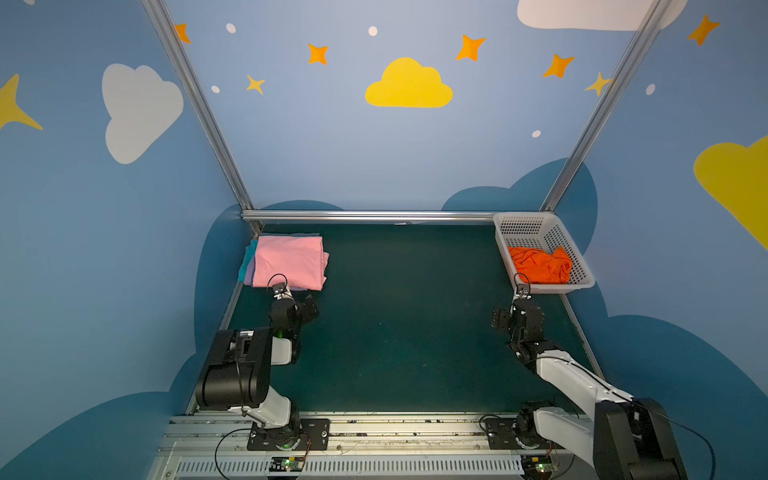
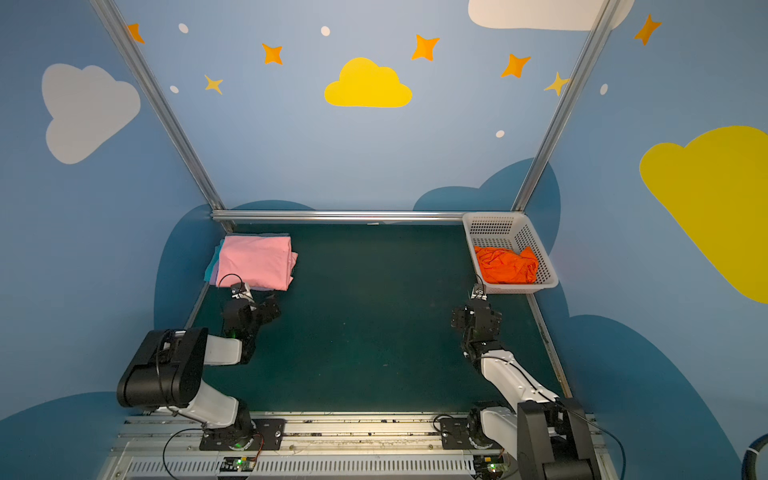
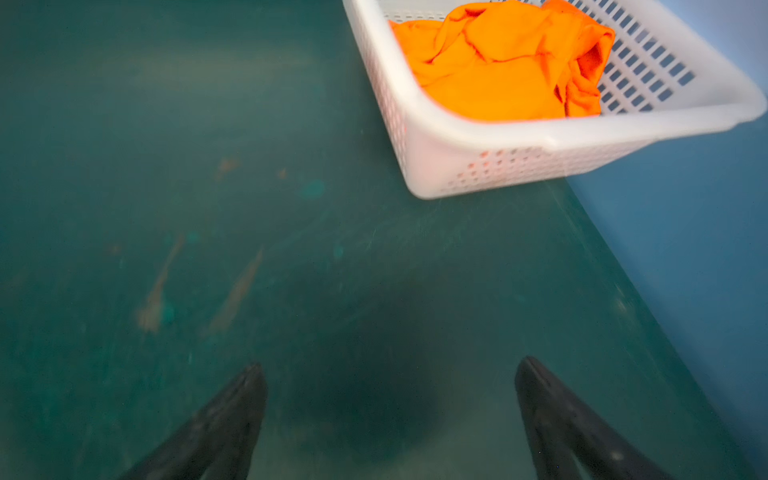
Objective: Fold and stack the t-shirts
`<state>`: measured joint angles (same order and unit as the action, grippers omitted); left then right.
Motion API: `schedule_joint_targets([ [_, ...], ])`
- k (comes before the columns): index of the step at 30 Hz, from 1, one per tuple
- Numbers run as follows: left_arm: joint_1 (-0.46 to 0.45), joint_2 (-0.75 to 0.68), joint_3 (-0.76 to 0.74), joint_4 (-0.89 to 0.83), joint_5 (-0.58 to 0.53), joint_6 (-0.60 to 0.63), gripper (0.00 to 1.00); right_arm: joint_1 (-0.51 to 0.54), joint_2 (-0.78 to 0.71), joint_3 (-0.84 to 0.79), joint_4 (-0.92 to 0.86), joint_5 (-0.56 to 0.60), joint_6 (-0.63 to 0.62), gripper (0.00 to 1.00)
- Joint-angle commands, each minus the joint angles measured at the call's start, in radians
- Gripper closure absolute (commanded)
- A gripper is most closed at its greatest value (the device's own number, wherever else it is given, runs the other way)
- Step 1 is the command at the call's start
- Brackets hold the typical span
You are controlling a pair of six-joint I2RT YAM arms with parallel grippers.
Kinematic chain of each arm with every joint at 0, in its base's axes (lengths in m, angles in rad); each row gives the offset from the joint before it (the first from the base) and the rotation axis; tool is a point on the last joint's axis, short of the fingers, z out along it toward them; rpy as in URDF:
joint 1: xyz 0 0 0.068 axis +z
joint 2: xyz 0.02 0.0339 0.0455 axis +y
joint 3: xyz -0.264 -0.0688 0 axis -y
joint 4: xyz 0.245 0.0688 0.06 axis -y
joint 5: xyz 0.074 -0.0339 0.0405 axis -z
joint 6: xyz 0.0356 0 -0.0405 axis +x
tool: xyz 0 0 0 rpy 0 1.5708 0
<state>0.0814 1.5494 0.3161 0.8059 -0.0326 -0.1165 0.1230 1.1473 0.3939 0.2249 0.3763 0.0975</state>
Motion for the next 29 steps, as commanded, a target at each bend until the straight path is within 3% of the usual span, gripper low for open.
schedule_joint_targets([
  [1,-0.001,-0.034,0.08,-0.024,0.057,0.028,0.0,-0.055,0.081,0.066,0.099,-0.117,0.028,0.06],
  [3,-0.001,-0.031,0.089,-0.034,0.12,0.05,0.0,-0.086,0.138,0.095,0.133,-0.163,0.053,0.06],
  [7,-0.004,-0.032,0.102,-0.067,0.121,0.063,0.0,-0.107,0.294,0.068,0.338,-0.284,0.021,0.06],
  [10,-0.006,-0.031,0.104,-0.065,0.119,0.065,0.0,-0.103,0.309,0.15,0.19,-0.396,-0.03,0.06],
  [29,-0.011,-0.033,0.105,-0.071,0.109,0.066,0.0,-0.107,0.307,0.165,0.163,-0.409,-0.033,0.06],
])
